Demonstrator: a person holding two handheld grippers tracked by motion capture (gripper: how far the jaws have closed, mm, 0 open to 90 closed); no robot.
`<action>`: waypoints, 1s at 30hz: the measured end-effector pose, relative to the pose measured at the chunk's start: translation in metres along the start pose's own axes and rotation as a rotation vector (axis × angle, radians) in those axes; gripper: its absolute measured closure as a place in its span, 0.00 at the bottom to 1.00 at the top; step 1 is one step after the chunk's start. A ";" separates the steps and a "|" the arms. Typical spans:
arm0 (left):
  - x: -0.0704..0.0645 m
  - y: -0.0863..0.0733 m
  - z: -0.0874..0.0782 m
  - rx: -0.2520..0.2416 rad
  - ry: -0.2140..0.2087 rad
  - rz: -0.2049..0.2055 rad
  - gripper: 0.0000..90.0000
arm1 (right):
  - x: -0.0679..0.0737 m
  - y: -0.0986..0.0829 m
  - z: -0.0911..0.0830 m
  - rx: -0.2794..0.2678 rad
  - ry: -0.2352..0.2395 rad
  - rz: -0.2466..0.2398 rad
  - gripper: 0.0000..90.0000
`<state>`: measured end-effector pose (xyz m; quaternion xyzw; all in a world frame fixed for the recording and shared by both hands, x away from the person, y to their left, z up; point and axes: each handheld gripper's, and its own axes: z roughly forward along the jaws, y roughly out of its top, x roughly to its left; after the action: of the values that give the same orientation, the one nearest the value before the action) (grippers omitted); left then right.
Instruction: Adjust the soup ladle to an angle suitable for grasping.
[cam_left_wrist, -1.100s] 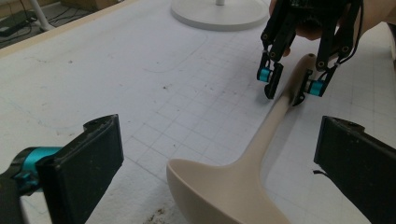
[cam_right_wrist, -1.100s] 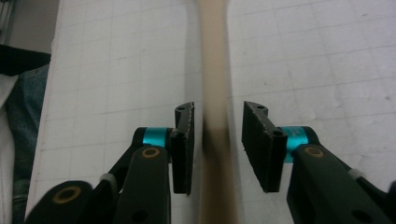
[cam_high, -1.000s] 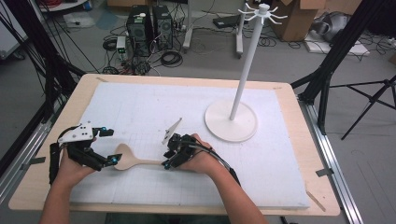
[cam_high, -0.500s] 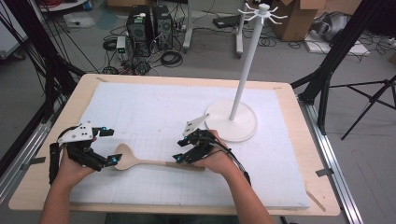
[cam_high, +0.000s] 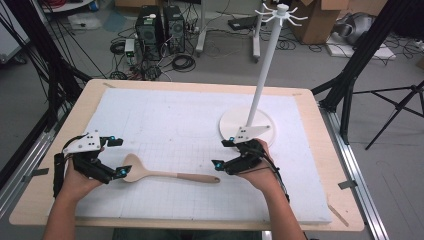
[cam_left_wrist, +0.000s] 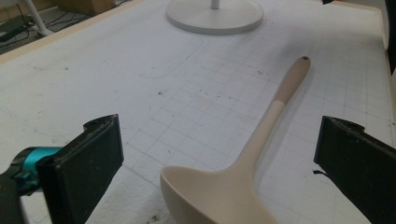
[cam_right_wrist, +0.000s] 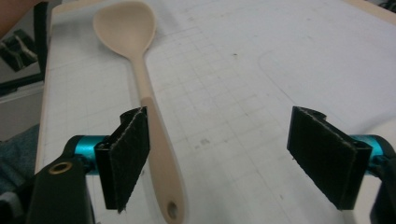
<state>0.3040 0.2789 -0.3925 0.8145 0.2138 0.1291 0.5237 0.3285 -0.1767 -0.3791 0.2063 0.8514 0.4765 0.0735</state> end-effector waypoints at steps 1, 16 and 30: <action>0.000 0.000 0.000 -0.001 -0.001 -0.001 0.02 | -0.001 -0.004 -0.005 -0.012 -0.010 0.007 0.21; -0.001 0.002 0.001 0.004 -0.015 0.011 0.02 | -0.010 -0.053 -0.055 -0.093 -0.156 0.100 0.01; -0.002 0.005 -0.001 -0.009 -0.025 0.021 0.02 | -0.019 -0.074 -0.076 -0.174 -0.194 0.157 0.00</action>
<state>0.3028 0.2768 -0.3878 0.8158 0.1981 0.1254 0.5287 0.3001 -0.2778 -0.4021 0.3100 0.7770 0.5308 0.1356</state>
